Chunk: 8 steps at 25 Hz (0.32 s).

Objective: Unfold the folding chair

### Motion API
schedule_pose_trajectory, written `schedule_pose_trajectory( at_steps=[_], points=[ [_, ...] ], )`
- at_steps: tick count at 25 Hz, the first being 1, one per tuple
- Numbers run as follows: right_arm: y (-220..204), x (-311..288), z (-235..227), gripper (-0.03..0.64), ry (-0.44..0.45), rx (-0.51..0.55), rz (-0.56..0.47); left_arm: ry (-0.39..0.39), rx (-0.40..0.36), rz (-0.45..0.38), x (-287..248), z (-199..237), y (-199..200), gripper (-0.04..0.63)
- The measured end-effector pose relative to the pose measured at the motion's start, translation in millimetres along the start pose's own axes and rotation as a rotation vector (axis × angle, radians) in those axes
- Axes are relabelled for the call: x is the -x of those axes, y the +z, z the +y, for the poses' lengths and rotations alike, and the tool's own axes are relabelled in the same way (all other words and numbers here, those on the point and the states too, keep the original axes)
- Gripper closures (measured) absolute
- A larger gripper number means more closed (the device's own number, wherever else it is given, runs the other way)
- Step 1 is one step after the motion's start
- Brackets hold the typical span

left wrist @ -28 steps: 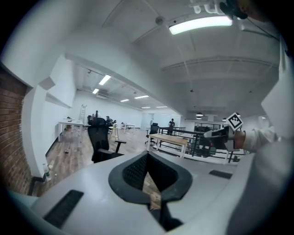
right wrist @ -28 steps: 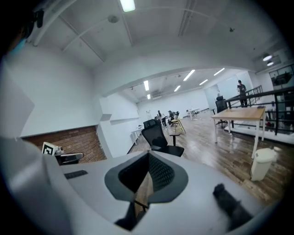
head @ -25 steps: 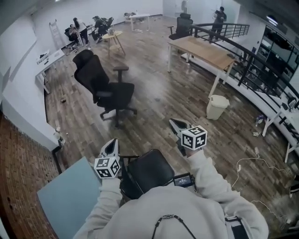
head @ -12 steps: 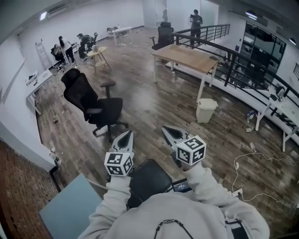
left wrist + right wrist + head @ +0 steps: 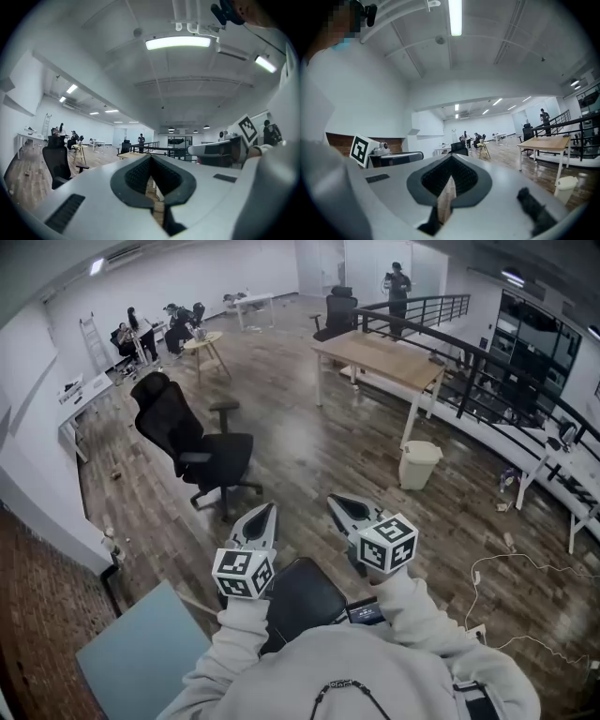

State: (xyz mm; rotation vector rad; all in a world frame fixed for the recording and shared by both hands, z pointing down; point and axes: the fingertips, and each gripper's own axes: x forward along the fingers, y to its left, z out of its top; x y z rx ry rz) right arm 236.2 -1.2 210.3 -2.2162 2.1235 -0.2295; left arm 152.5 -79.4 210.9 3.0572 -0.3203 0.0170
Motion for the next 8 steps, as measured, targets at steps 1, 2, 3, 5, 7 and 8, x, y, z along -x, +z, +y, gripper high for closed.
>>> schedule_pose_trajectory(
  at_steps=[1,2,3,5,7,8],
  points=[
    [-0.1,-1.9,3.2,0.611,0.009,0.003,0.001,0.006,-0.001,0.001,2.3,0.8,-0.5,0.589],
    [-0.1,-3.8,5.8,0.611,0.018,0.006,0.001,0.011,-0.004,0.003,4.4,1.6,-1.3,0.589],
    [-0.2,-5.6,7.6,0.611,0.025,0.008,0.002,0.017,-0.010,0.006,6.1,2.4,-2.0,0.589],
    [-0.5,-8.2,9.3,0.611,0.034,0.009,0.001,0.035,-0.023,0.016,8.8,4.9,-3.7,0.589],
    [-0.6,-9.9,10.2,0.611,0.041,0.008,0.000,0.058,-0.023,0.024,11.4,8.6,-4.8,0.589],
    [-0.5,-10.7,10.8,0.611,0.045,0.008,0.000,0.070,-0.021,0.027,12.7,10.6,-5.1,0.589]
  ],
)
